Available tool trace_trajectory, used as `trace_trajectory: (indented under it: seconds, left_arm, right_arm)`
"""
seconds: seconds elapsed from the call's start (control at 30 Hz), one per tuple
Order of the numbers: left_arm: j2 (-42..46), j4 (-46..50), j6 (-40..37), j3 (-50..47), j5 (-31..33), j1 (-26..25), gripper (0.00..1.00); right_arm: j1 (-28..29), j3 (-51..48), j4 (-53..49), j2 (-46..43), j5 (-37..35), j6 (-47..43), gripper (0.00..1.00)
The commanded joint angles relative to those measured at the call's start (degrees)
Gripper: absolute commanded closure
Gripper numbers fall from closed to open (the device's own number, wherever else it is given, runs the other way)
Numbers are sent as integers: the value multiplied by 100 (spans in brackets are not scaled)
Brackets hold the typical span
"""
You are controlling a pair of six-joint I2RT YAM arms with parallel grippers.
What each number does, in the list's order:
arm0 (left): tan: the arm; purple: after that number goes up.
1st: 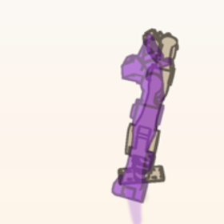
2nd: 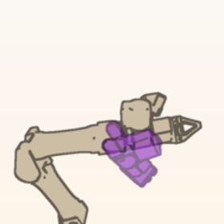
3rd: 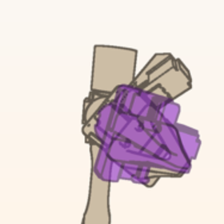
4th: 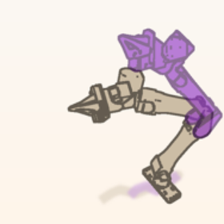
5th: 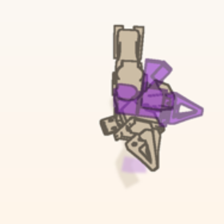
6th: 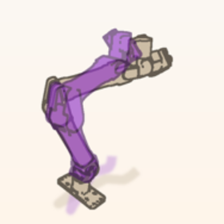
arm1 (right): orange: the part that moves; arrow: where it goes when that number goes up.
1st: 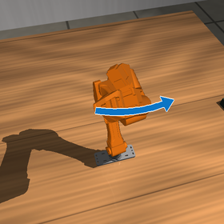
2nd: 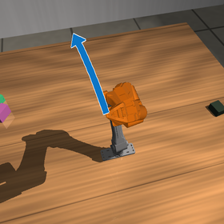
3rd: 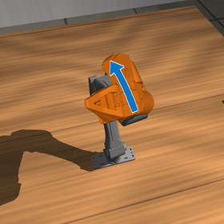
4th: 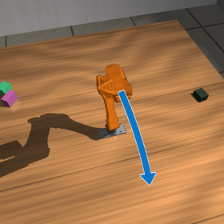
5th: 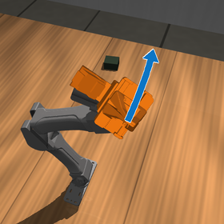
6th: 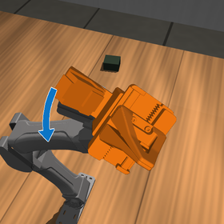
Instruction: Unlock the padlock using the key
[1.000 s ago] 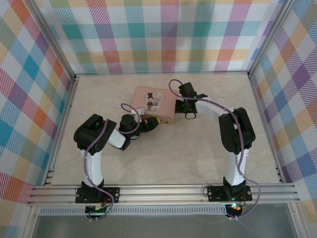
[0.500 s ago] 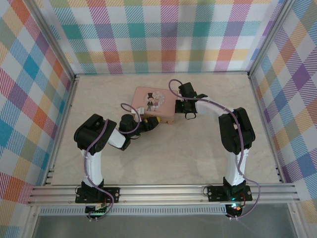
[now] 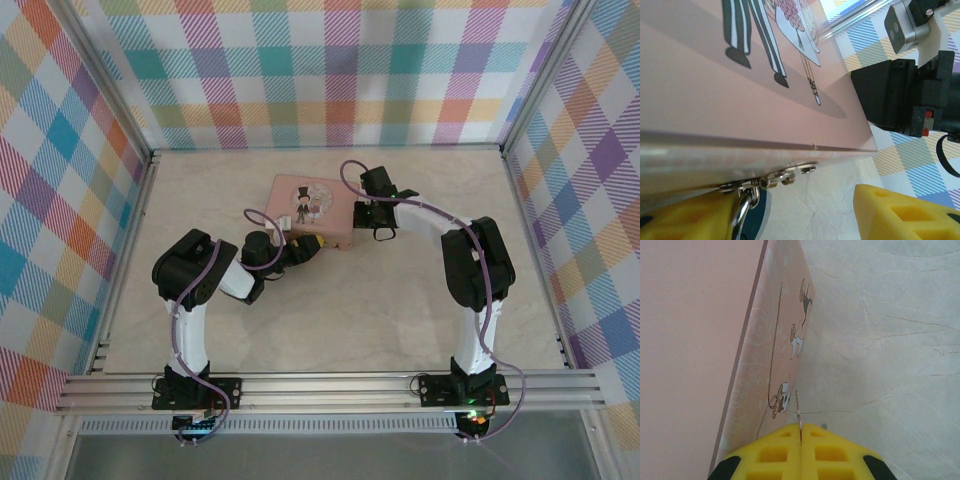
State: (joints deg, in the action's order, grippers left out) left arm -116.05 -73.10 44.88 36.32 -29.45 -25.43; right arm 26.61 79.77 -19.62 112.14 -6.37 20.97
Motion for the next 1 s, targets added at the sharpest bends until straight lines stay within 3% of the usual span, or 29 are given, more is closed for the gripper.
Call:
trace_trajectory:
  seconds: [0.0,0.13,0.43,0.97]
  left_arm:
    - [-58,-652,77,124,-167,-50,41]
    - [-31,-610,-44,0,44,-50,36]
    - [20,-799,-85,-43,-167,-67,40]
    - [-94,-695,-89,-56,361,-104,42]
  right_arm:
    - [116,181,-141,36,127,-28,100]
    - [125,207,-148,36,120,-32,100]
    - [142,205,-165,49,83,-30,100]
    - [187,232,-174,76,75,-14,100]
